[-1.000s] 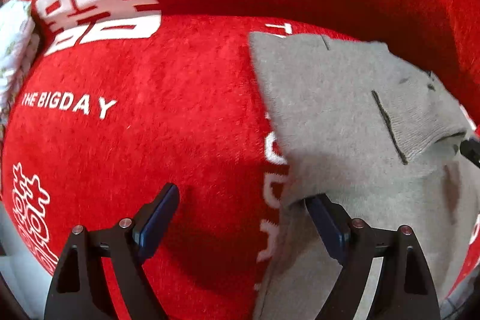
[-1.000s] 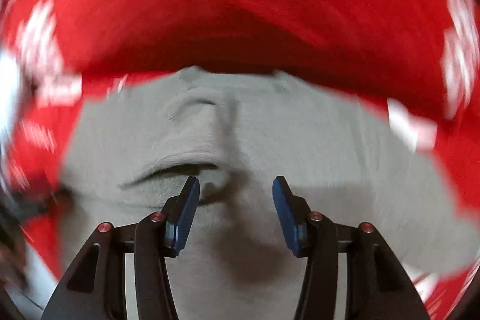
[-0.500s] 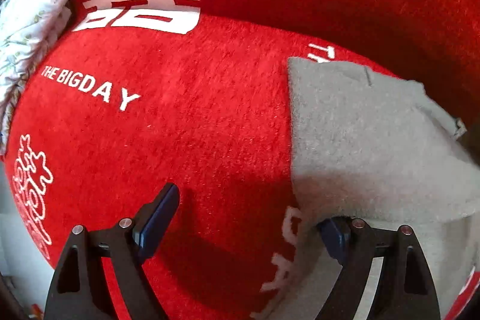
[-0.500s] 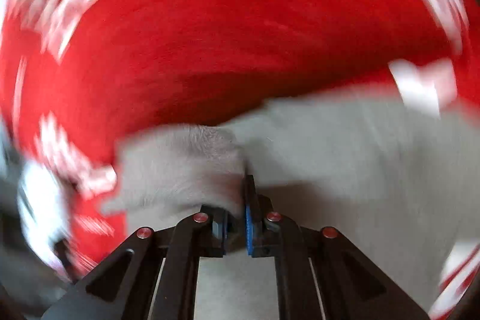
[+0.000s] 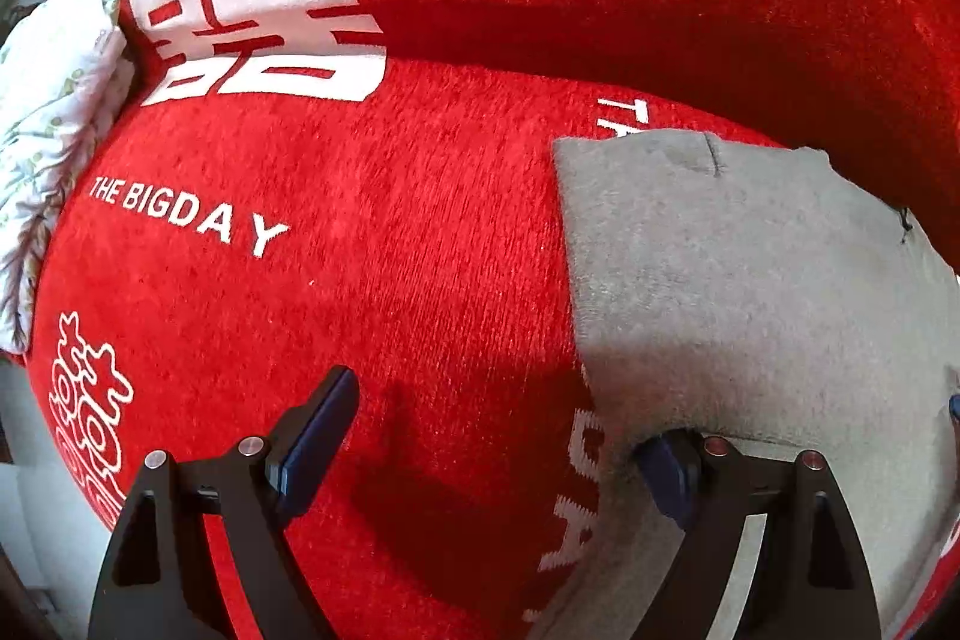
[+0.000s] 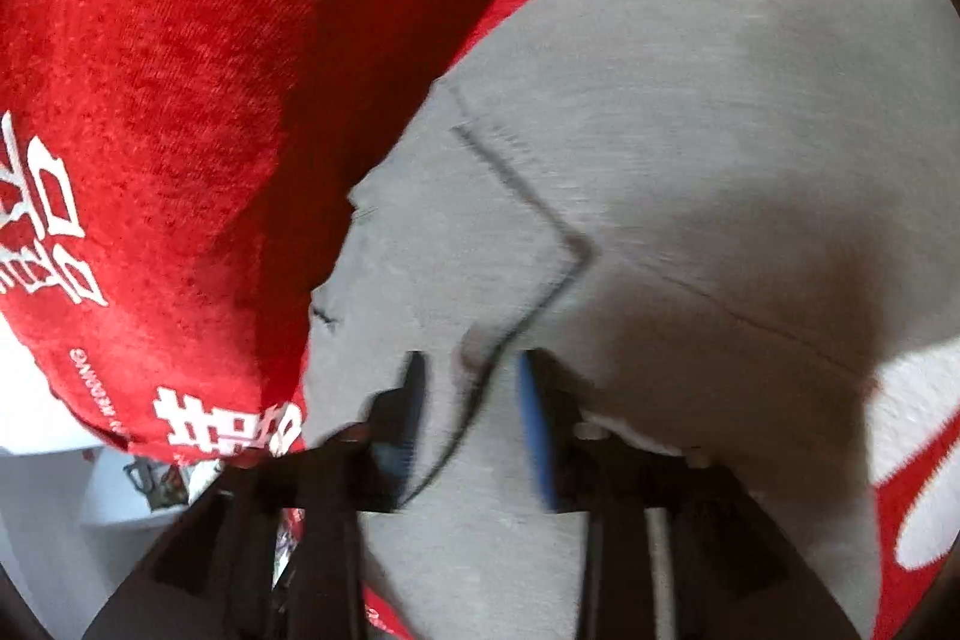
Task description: Fold small clothes
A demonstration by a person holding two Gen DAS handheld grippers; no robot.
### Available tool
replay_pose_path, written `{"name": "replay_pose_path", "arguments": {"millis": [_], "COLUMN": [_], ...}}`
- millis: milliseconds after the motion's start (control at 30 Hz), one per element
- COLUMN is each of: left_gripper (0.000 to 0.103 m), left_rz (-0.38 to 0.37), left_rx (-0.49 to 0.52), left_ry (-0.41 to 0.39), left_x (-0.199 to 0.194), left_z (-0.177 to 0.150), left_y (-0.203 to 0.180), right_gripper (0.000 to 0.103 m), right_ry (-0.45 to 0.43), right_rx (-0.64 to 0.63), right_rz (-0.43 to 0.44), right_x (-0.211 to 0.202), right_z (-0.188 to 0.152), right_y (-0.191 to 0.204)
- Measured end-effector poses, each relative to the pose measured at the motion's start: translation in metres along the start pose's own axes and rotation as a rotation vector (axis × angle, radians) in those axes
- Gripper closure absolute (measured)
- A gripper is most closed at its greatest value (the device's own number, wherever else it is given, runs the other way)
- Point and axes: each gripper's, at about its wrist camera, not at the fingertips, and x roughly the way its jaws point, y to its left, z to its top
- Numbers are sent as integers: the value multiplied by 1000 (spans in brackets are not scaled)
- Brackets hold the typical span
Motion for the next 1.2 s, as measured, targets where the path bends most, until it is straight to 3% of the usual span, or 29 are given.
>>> {"name": "replay_pose_path", "arguments": {"millis": [133, 300, 500, 633, 733, 800, 1033, 1100, 1167, 1200], "left_gripper": [16, 16, 16, 16, 16, 16, 16, 16, 16, 16], "left_rz": [-13, -68, -163, -138, -142, -177, -335, -366, -375, -382], "left_rx": [30, 89, 189, 237, 172, 113, 49, 52, 47, 42], "left_ry": [-9, -4, 24, 33, 54, 51, 101, 138, 169, 179], "left_x": [-1, 1, -5, -9, -3, 0, 32, 46, 56, 61], "left_z": [0, -2, -6, -11, -2, 10, 56, 66, 73, 77], "left_y": [2, 8, 21, 40, 65, 75, 46, 29, 18, 13], "right_gripper": [60, 59, 60, 59, 64, 95, 95, 93, 89, 76], "right_ry": [43, 178, 282, 299, 272, 249, 349, 317, 216, 160], "right_rx": [-71, -137, -49, -8, 31, 53, -106, -174, -206, -199], "right_rz": [-38, 16, 131, 162, 150, 144, 32, -11, -48, -71], "right_x": [15, 40, 102, 141, 154, 156, 156, 137, 106, 91], "right_z": [-20, -75, -137, -159, -162, -162, -180, -174, -152, -139], "right_y": [18, 38, 68, 88, 91, 91, 100, 103, 98, 93]}}
